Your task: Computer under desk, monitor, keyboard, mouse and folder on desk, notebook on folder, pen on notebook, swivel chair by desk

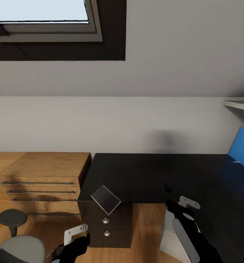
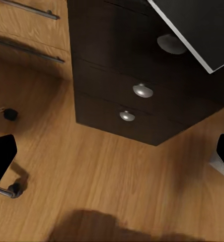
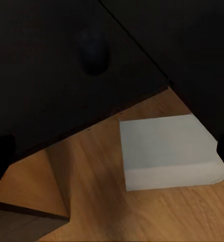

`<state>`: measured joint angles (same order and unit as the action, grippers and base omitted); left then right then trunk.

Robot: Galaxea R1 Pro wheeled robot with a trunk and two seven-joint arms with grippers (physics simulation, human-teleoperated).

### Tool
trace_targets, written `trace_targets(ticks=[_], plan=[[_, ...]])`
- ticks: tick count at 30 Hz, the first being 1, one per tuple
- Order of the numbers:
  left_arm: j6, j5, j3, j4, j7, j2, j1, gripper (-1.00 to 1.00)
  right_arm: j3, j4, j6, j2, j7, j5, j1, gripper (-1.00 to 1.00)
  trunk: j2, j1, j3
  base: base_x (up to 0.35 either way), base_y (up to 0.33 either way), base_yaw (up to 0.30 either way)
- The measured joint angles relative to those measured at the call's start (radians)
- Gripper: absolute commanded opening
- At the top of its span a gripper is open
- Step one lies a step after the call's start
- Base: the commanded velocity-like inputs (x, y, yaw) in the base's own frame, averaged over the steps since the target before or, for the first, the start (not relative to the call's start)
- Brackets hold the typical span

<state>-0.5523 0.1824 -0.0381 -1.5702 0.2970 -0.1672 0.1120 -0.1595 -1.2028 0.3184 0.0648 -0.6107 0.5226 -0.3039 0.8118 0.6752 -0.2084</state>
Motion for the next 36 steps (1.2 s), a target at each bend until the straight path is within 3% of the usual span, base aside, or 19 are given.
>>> trace_targets(ticks=[6,11,25,29,36], plan=[[0.001,0.003,0.010,-0.039,-0.001,0.000,0.000,1.00,0.000,0.013,-0.003,0.001,0.001,-0.023,-0.002,1.00,0.000,0.000,0.000,0.334,0.000,0.000],[0.003,0.035,0.076,-0.046,-0.001,0.002,-0.001,1.00,0.001,0.090,-0.008,0.001,0.006,-0.065,-0.029,1.00,0.000,0.000,0.000,0.332,0.060,0.000],[0.009,0.038,0.173,-0.046,-0.002,0.016,-0.001,1.00,0.001,0.119,-0.008,0.029,0.007,-0.067,-0.046,1.00,0.000,0.000,0.000,0.159,0.042,0.000],[0.009,0.038,0.182,-0.046,0.000,0.021,-0.001,1.00,0.001,0.121,-0.007,0.045,0.007,-0.067,-0.048,1.00,0.000,0.000,0.000,0.119,0.000,0.000],[0.009,0.039,0.198,-0.046,0.000,0.022,-0.001,1.00,0.000,0.150,-0.008,0.051,0.026,-0.067,-0.062,1.00,0.000,0.000,0.000,0.123,0.000,0.000]])
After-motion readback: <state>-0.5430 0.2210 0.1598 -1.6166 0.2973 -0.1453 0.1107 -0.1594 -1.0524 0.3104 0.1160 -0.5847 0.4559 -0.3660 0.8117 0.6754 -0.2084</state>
